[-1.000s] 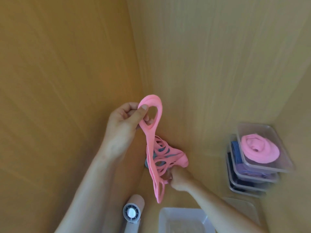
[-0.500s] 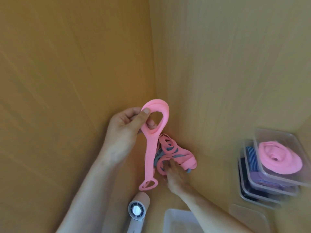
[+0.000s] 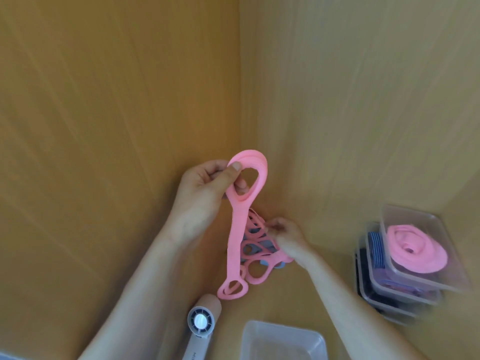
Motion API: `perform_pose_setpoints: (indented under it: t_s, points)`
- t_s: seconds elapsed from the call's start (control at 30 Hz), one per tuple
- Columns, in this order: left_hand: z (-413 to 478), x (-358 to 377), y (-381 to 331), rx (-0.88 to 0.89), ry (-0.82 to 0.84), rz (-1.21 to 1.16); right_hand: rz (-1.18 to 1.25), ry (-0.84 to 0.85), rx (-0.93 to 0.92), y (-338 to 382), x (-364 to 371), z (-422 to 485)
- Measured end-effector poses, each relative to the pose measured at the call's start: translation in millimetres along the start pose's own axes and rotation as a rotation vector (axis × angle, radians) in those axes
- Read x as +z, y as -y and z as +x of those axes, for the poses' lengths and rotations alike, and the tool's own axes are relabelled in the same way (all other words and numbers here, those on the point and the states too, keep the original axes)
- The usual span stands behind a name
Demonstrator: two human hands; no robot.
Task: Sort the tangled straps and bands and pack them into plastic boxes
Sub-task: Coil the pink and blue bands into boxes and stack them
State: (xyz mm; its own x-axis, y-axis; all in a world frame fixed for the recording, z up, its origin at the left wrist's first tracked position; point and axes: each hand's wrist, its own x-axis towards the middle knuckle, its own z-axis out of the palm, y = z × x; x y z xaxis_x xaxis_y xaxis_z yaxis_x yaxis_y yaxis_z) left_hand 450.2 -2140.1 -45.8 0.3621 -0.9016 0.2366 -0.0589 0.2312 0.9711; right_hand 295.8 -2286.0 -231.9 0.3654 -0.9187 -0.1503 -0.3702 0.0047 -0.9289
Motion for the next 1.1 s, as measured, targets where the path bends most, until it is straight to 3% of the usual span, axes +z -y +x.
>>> perform_pose_setpoints:
  t_s: [0.33, 0.6, 0.77, 1.1]
  points:
    - [10, 16, 1, -0.061, -0.001, -0.072, 0.533, -0.173, -0.22, 100, -68, -38]
    - [19, 25, -5, -0.077, -0.001, -0.105, 0.527, -0.143, -0.437, 159, -74, -81]
    - [25, 32, -9, -0.074, -0.017, -0.129, 0.334, -0.235, -0.547, 186, -83, -103]
    - [26, 58, -21, -0.015, 0.115, -0.19, 0.221, -0.298, -0.547, 200, -79, -129]
